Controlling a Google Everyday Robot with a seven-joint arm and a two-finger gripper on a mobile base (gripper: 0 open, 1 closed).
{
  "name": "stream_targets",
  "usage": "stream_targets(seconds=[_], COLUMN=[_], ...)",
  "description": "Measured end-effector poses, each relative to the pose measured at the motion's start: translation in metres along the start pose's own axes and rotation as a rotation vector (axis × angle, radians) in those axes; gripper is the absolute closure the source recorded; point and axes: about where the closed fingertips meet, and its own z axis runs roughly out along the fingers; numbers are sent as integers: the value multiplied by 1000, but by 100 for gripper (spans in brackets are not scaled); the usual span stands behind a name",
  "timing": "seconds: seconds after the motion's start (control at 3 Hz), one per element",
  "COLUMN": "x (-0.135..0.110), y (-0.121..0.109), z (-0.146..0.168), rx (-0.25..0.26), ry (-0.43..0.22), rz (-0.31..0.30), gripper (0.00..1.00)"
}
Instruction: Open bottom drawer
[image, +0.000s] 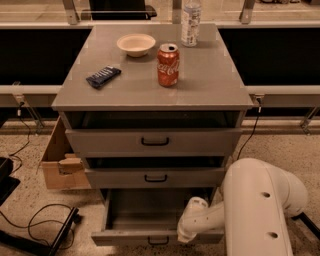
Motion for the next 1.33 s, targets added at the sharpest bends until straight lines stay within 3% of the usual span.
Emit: stream_targets(seconds=[1.33], x=[23], y=[45], z=[-4], rx=[35], ry=[22], rz=[73], gripper=[100])
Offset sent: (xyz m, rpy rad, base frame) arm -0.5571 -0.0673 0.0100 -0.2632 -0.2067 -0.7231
